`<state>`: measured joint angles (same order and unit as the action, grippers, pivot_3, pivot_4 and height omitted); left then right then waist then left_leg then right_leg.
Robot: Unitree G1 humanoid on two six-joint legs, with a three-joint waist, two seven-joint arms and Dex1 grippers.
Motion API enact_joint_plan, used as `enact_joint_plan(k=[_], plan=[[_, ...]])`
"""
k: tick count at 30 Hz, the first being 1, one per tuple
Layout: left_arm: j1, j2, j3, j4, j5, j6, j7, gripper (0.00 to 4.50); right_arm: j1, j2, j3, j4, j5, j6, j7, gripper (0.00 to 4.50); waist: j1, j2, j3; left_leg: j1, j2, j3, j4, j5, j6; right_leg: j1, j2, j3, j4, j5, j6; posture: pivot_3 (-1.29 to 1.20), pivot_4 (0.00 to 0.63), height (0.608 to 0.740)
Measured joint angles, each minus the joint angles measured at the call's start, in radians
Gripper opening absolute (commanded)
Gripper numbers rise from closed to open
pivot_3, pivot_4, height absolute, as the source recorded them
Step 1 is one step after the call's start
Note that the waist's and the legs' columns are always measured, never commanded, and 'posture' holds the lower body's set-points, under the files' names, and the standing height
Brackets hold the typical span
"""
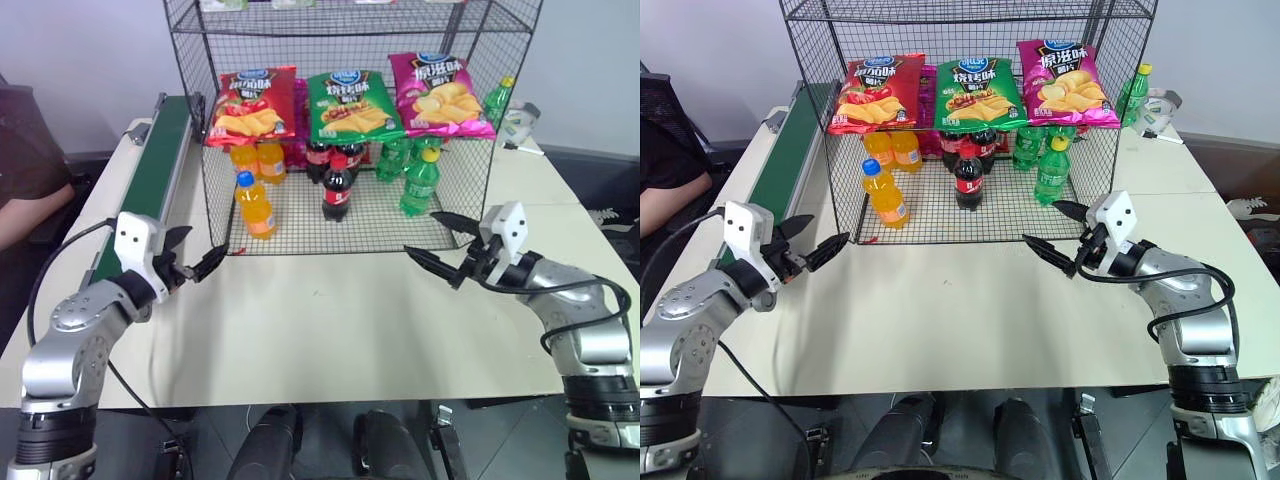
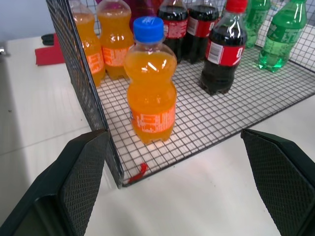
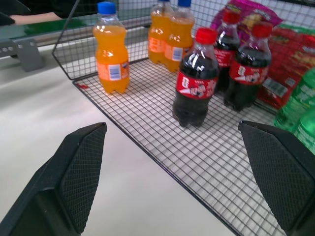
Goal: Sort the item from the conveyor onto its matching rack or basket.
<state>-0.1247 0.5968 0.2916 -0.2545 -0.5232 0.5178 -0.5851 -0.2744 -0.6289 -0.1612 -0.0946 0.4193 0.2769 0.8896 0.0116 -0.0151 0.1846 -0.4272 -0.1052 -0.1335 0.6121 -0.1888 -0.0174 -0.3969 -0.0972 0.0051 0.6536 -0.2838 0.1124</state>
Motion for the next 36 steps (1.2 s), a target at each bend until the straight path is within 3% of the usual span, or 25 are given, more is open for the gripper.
enact_joint_plan(k=[36], plan=[[0.026, -0.004, 0.074, 0.008, 0.014, 0.019, 0.110, 4.46, 0.005, 0.025, 0.029, -0.014, -0.004, 0.000, -0.007, 4.50, 0.000, 0.000, 0.000, 0.000, 0.000, 0.000, 0.000, 0.000, 0.000, 0.000, 0.000, 0.000, 0.000, 0.000, 0.000, 0.00, 0.150, 0.740]])
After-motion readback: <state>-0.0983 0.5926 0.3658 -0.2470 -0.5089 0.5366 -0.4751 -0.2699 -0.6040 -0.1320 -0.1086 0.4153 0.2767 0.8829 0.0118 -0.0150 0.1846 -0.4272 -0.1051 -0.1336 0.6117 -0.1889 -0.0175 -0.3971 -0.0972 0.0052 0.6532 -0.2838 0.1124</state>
